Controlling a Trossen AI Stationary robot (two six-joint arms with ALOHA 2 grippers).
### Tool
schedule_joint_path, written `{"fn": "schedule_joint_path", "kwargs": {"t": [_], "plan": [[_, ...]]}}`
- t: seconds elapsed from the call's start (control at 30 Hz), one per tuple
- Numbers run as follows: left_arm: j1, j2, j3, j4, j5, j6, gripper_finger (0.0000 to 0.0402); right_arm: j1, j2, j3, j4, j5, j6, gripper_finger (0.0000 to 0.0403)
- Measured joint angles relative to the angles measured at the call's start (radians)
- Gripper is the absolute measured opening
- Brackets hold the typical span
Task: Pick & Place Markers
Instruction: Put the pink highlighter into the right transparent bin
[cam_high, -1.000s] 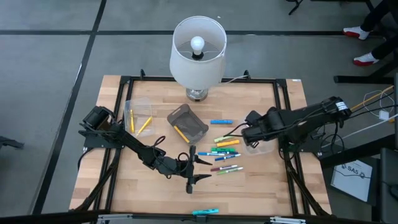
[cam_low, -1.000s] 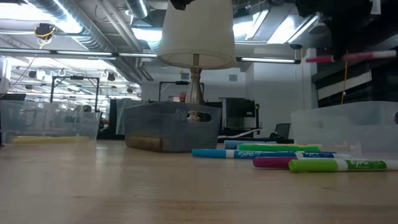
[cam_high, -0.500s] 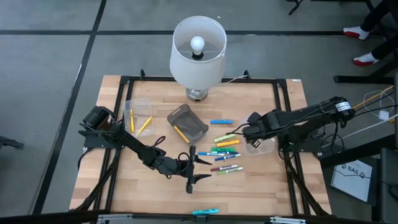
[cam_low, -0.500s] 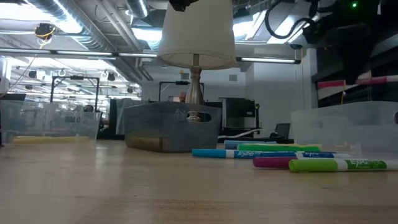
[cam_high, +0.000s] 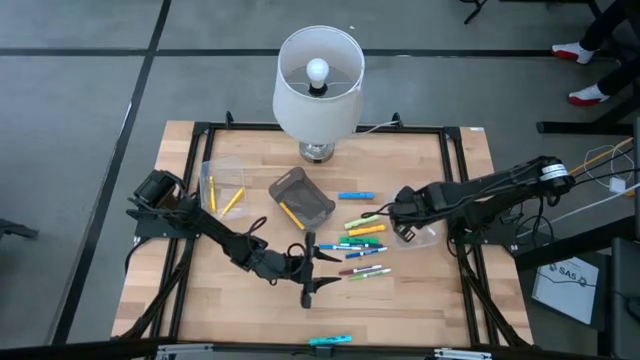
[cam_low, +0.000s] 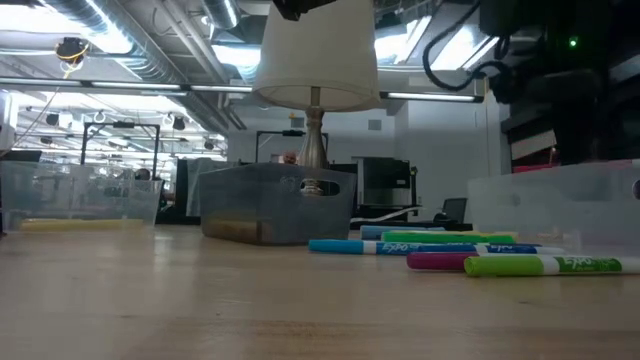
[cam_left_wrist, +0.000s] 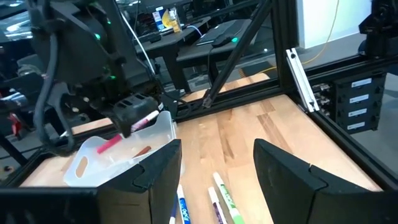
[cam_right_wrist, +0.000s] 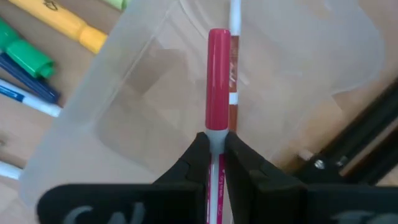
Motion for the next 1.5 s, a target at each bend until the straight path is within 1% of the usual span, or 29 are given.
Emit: {"fn": "schedule_joint_path", "kwargs": {"t": [0.1, 0.3, 0.53, 0.83, 1.2, 1.3, 1.5], "plan": [[0.006, 0.000, 0.000, 0.000, 0.000, 0.000, 0.0196, 0.000, 0.000, -0.018, 0.047, 0.000, -0.006, 0.0031], [0.010, 0.000, 0.000, 0.000, 0.000, 0.000, 0.0196, -0.010, 0.000, -0.046, 0.050, 0.001, -0.004, 0.0031], [0.019, 0.000, 0.000, 0.000, 0.001, 0.000, 0.0196, -0.069, 0.000, -0.078, 0.099, 0.002, -0.008, 0.0032], [0.026, 0.000, 0.000, 0.000, 0.000, 0.000, 0.0196, -0.139, 0.000, -0.079, 0.129, 0.002, -0.009, 0.0040], [0.026, 0.000, 0.000, 0.000, 0.000, 0.000, 0.0196, -0.140, 0.000, -0.079, 0.166, -0.001, -0.003, 0.0044], [0.026, 0.000, 0.000, 0.000, 0.000, 0.000, 0.0196, -0.140, 0.000, -0.079, 0.176, -0.001, -0.005, 0.0057], [0.026, 0.000, 0.000, 0.000, 0.000, -0.001, 0.0196, -0.140, 0.000, -0.079, 0.175, 0.000, -0.005, 0.0106]]}}
